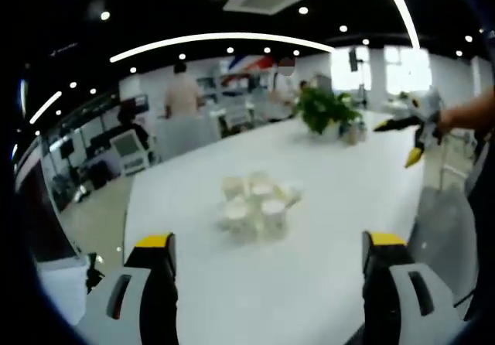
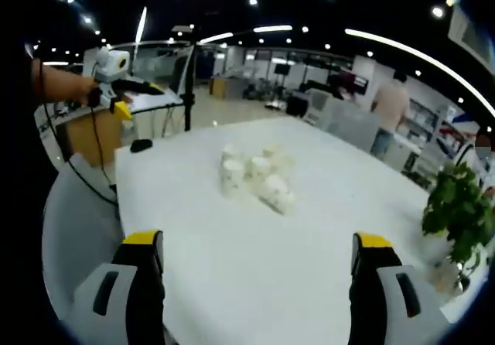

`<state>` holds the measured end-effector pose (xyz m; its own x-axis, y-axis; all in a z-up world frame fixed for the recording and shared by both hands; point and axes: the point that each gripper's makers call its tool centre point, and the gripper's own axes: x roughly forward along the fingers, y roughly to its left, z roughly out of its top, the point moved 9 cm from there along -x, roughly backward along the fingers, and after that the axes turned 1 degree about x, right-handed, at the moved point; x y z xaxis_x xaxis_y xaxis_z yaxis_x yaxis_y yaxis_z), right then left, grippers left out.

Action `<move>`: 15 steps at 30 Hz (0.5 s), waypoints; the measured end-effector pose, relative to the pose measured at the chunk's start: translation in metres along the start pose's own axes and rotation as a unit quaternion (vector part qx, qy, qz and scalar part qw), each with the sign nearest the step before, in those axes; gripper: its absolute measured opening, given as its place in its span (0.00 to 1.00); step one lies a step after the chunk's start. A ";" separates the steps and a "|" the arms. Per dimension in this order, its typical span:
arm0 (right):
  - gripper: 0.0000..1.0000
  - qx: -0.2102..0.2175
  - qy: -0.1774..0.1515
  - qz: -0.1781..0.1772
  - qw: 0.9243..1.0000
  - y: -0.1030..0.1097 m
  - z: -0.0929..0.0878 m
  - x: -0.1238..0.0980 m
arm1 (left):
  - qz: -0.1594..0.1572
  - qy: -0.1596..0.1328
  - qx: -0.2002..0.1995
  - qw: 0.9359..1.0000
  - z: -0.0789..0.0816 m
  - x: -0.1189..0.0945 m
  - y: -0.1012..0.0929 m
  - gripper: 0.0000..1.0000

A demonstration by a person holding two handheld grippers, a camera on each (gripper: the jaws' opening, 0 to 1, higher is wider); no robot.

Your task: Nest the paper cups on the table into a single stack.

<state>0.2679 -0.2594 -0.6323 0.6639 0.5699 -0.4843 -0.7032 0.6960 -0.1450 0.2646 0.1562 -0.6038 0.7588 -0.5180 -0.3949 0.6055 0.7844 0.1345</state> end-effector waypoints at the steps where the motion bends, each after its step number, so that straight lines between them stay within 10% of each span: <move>1: 1.00 0.013 -0.021 -0.003 1.000 0.003 -0.001 0.003 | -0.001 -0.004 -0.006 1.000 0.000 0.003 -0.002 0.99; 15: 0.99 0.008 -0.009 0.003 1.000 0.004 -0.006 0.012 | -0.031 -0.002 -0.008 0.999 -0.020 0.018 -0.013 0.99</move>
<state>0.2719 -0.2525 -0.6434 0.6642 0.5816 -0.4697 -0.7033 0.6991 -0.1290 0.2657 0.1437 -0.6304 0.7213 -0.5661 -0.3990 0.6467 0.7567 0.0955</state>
